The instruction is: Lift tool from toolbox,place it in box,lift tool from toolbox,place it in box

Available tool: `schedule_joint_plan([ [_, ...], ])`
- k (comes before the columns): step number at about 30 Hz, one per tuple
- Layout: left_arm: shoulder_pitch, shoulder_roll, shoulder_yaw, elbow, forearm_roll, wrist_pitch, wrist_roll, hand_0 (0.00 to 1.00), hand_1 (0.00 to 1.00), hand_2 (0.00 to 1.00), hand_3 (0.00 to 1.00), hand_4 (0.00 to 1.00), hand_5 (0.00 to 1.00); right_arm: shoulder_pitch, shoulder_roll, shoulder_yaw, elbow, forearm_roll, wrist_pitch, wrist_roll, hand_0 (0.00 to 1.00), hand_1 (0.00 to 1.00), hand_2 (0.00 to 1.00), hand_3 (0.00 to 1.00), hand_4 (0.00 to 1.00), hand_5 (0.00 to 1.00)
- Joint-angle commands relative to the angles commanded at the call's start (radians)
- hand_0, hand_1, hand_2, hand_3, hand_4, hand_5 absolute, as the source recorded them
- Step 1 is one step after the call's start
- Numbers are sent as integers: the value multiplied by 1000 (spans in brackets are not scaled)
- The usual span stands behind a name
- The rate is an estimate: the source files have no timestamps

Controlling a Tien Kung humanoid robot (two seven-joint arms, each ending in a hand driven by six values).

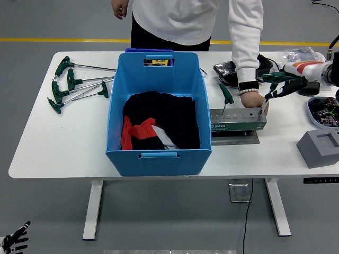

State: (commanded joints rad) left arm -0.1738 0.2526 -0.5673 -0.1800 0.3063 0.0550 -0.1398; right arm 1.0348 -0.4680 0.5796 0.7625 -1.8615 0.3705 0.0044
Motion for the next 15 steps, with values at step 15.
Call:
schedule_joint_plan([
  [15,0,-1,1,0,-2,0,1,731,691,730,728,818,671,5,9,-23,-28,6,-27,10,440,298,301,345,998,798],
])
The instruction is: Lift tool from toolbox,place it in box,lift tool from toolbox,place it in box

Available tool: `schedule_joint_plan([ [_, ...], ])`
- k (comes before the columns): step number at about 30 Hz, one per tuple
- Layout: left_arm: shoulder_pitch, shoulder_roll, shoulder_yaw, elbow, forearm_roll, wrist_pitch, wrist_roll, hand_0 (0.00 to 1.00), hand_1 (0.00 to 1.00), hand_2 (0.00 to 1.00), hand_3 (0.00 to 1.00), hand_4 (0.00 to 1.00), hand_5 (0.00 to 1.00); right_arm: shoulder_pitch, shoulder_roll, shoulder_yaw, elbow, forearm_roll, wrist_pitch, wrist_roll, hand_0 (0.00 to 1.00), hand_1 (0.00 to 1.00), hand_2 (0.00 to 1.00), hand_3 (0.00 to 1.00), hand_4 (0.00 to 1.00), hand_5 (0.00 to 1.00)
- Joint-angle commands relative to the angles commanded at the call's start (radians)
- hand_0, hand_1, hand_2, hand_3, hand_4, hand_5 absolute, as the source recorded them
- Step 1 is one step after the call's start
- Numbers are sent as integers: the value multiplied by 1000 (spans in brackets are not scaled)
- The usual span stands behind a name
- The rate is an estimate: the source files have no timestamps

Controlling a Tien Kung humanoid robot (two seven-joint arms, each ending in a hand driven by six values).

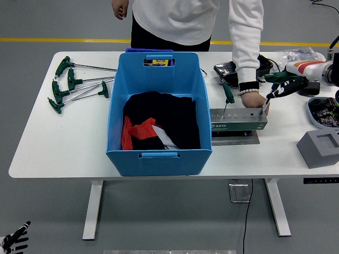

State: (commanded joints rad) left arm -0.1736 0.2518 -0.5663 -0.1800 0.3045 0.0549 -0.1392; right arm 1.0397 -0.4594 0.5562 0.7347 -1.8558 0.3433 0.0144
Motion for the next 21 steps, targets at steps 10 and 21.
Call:
schedule_joint_plan([
  [10,-4,0,0,0,1,0,0,731,691,729,728,818,671,0,7,-10,-9,20,-28,4,356,229,242,271,998,798],
  [21,-6,0,-5,0,5,1,3,731,691,728,728,818,671,-2,10,-25,-17,32,-88,19,199,119,152,160,998,798],
])
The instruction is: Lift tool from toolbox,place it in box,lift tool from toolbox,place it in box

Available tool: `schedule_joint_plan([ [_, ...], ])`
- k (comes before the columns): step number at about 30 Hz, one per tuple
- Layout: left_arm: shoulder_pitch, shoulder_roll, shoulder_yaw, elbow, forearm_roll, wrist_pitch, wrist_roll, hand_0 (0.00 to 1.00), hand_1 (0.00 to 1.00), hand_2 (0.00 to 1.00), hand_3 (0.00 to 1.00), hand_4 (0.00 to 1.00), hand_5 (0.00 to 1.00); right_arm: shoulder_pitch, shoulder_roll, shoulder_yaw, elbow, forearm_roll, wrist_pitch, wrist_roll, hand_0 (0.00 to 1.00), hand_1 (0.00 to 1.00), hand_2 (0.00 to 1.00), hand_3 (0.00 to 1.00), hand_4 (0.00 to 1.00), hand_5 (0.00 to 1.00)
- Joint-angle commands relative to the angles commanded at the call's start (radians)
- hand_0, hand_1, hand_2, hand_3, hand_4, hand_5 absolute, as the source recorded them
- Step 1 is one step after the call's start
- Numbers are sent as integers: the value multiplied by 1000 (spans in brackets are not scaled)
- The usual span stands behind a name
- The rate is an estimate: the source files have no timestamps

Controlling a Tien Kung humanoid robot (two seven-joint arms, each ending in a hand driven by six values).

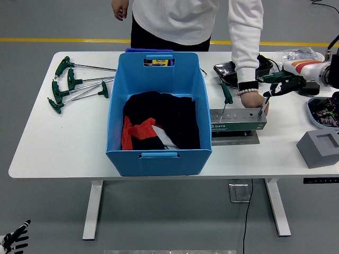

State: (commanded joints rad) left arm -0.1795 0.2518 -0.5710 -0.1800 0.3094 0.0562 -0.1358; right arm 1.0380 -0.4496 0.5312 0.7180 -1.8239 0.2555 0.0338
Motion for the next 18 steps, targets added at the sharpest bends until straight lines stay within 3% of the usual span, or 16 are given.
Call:
schedule_joint_plan([
  [1,0,0,-1,0,1,0,0,731,691,728,728,818,671,0,0,-2,0,2,-11,1,199,119,152,160,998,798],
  [2,0,0,-1,0,1,0,0,731,691,730,728,818,671,-1,0,-3,-1,3,-25,4,117,59,96,93,998,785],
  [7,-2,-2,5,0,-4,0,0,731,691,730,728,818,671,-10,-6,-3,-2,15,-104,35,117,59,96,93,998,785],
  [8,-3,-2,5,0,-4,0,0,731,691,728,728,818,671,-12,-10,0,-2,18,-127,45,54,2,26,14,998,745],
  [10,-3,-2,5,0,-4,0,0,731,691,728,728,818,671,-15,-13,6,-3,20,-149,56,54,2,26,14,998,745],
  [18,0,-2,4,0,-1,1,3,731,692,728,728,817,671,-19,-23,22,0,39,-172,69,33,2,2,2,998,732],
])
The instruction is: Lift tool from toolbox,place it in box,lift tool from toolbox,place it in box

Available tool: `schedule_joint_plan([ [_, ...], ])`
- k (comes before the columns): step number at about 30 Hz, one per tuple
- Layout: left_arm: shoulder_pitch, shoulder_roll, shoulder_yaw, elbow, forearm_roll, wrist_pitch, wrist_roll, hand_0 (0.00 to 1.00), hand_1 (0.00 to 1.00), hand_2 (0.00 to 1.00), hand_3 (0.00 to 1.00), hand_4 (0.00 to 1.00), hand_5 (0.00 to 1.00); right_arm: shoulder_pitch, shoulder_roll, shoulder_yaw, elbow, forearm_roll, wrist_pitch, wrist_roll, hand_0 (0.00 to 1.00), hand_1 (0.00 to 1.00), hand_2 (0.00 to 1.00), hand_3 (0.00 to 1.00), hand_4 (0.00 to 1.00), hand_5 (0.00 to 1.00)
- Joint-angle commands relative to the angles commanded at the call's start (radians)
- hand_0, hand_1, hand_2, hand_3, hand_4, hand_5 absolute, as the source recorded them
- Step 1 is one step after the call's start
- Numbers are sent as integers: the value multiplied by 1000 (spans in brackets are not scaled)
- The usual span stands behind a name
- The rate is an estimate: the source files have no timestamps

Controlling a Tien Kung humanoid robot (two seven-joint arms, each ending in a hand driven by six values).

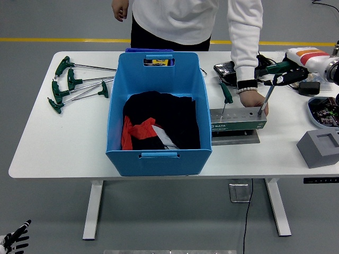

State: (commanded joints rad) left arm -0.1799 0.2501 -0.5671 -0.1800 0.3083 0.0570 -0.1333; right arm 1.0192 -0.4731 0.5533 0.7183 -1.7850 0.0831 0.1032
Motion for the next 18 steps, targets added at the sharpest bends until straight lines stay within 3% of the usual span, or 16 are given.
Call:
schedule_joint_plan([
  [8,2,-1,0,0,4,0,2,731,692,729,728,817,671,-6,-8,-4,21,21,-43,20,11,2,2,2,998,766],
  [18,4,-2,-4,0,12,1,4,731,691,730,728,817,671,-5,-24,23,53,52,-56,33,11,2,2,2,998,800],
])
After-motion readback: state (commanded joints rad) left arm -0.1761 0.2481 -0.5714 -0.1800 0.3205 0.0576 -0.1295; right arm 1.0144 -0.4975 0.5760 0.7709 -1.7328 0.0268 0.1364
